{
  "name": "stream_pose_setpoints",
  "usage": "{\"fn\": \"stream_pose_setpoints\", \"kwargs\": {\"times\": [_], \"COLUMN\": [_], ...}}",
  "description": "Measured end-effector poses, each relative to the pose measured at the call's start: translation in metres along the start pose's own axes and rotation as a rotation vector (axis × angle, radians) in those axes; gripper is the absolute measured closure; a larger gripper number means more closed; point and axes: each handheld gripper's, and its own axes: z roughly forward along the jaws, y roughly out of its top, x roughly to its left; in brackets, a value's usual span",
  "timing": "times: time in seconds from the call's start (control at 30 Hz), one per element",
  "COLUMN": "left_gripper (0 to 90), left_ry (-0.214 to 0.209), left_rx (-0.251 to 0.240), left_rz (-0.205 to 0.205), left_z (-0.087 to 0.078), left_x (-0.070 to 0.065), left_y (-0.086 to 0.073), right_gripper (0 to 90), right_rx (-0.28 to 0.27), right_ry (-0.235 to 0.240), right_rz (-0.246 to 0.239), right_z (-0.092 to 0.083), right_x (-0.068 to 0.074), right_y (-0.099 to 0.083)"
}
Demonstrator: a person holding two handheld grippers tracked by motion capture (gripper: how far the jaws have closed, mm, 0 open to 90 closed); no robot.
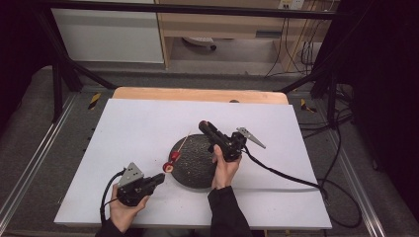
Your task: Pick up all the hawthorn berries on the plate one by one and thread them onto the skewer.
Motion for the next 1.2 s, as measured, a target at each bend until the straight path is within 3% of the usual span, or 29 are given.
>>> {"fn": "stream_pose_setpoints", "kwargs": {"times": [0.5, 1.2], "left_gripper": [88.3, 88.3], "left_ry": [-0.024, -0.021], "left_rx": [-0.025, -0.062], "left_rz": [-0.006, -0.017], "left_z": [0.012, 0.019], "left_x": [-0.017, -0.024], "left_y": [0.008, 0.011], "right_gripper": [62.5, 62.6], "right_rx": [-0.054, -0.048], "right_ry": [0.022, 0.052], "right_rz": [0.030, 0.061], "right_z": [-0.001, -0.002], "right_x": [0.000, 0.000], "right_y": [0.003, -0.003]}}
